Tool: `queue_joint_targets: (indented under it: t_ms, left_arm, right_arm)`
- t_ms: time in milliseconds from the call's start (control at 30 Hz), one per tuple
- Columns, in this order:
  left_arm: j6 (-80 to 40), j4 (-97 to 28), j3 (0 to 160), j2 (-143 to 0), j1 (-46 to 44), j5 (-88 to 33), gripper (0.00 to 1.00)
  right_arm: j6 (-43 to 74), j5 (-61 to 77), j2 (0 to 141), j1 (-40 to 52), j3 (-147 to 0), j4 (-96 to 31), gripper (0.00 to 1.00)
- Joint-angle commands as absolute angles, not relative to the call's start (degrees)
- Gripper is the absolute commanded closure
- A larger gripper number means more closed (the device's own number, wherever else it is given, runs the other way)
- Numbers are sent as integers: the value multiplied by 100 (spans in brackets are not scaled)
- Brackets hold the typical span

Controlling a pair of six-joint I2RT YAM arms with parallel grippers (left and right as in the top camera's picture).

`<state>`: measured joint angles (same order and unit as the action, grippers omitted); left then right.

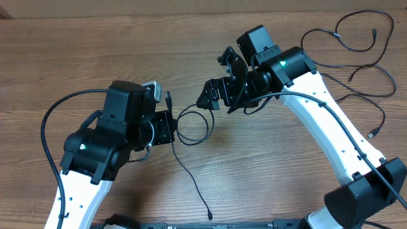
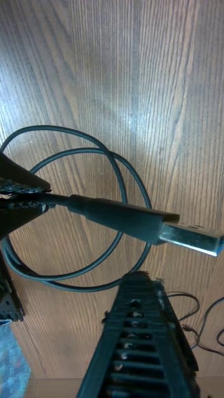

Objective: Untangle cables

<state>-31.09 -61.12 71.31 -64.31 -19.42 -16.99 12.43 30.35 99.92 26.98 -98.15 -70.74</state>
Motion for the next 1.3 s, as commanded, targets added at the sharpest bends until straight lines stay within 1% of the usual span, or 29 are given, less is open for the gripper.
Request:
queue_joint_targets:
  t_ms: [0, 167, 833, 1033, 1267]
  left_arm:
    - [-2976, -6147, 7249, -6440, -1953, -1743, 96]
    - [-2976, -6147, 7249, -6440, -1953, -1741, 96]
    - [-2976, -6108, 7247, -6451, -1953, -1741, 96]
    - [-2976, -6106, 7247, -6451, -1953, -1741, 95]
    - [-2976, -6106, 7247, -6451, -1953, -1741, 96]
  right_arm:
    - [1267, 2432, 9998, 2694, -9863, -7050, 0]
    - [1262, 2045, 9998, 2694, -9863, -7052, 0]
    - [1269, 2071, 9998, 2694, -9863, -7089, 0]
    - [1267, 2517, 9998, 2694, -9863, -7072, 0]
    - [1267, 2709, 9998, 2696, -9863, -7142, 0]
